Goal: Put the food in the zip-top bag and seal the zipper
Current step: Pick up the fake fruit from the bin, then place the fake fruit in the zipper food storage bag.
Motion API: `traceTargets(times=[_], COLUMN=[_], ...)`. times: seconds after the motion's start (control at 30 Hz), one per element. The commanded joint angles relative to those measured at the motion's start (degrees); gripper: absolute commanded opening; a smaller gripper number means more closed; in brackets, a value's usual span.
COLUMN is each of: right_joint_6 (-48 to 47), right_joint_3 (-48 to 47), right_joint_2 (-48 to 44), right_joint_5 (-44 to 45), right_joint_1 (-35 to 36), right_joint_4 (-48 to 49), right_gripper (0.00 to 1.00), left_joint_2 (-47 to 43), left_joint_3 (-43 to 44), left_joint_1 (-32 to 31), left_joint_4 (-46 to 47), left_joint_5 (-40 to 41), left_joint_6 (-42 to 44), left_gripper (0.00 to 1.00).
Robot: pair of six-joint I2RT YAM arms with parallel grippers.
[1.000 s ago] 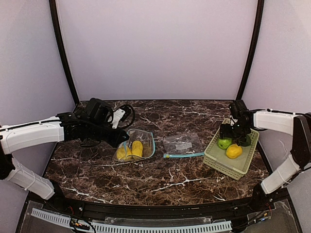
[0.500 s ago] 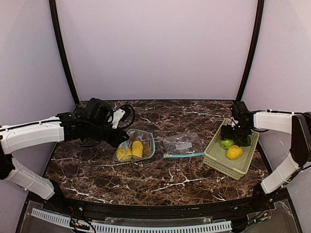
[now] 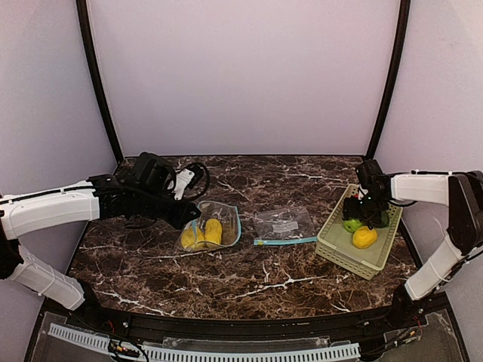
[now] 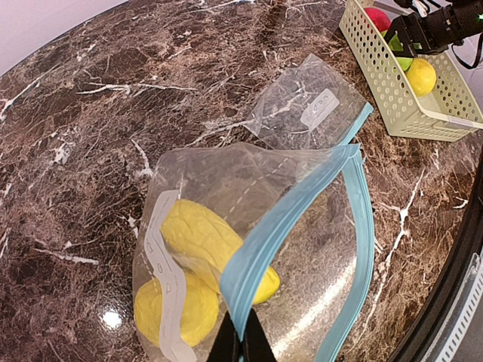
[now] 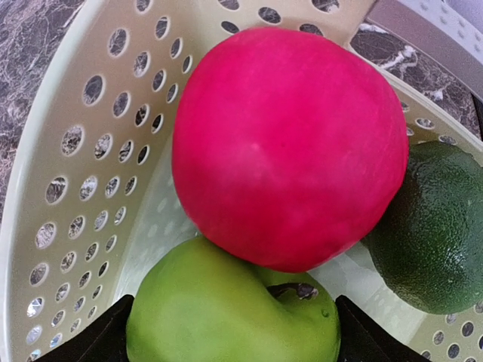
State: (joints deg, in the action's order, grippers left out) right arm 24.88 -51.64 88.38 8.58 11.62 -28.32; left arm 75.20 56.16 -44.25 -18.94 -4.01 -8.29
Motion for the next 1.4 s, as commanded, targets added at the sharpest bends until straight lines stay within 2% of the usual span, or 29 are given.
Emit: traceTargets(times=[0.0, 0.3, 0.6, 0.73, 1.0, 1.2, 1.37], right_joint_6=[-0.19, -0.11, -0.44, -1.29, -4.57, -3.84, -0.63], right_joint_3=[-0.37, -0.65, -0.58, 0.59, 4.23, 4.63, 5.98], right_joint_2=[-0.01, -0.91, -12.57, -19.13, -33.28, -39.15, -39.84], right_joint_5=[0.4, -0.03, -1.34, -5.45, -19.86, -29.29, -30.63], right_joint_1=[-0.3, -0.34, -0.3, -0.28, 1.3, 7.51, 19.09], right_joint_4=[1.08, 0.66, -3.9, -4.82, -2.59, -0.49, 6.39], right_gripper=[0.81, 0.79, 0.78, 0.77, 0.75, 0.73, 0.72], left_joint_2=[-1.02, -1.09, -1.28, -1.22, -1.33, -1.35, -1.29], left_joint_3=[-0.53, -0.57, -0.62, -0.7, -0.79, -0.88, -0.88], left_joint_1=[0.24, 0.23, 0.22, 0.22, 0.22, 0.17, 0.14], left_joint_4=[0.04, 0.04, 0.09, 0.18, 0.62, 0.91, 1.09], left_joint_5=[-0.45, -0.34, -0.36, -0.6, -1.86, -3.01, -3.58], left_joint_6=[0.02, 0.05, 0.24, 0.3, 0.33, 0.52, 0.55], left_gripper=[0.01, 0.01, 0.01, 0.01, 0.01, 0.01, 0.01])
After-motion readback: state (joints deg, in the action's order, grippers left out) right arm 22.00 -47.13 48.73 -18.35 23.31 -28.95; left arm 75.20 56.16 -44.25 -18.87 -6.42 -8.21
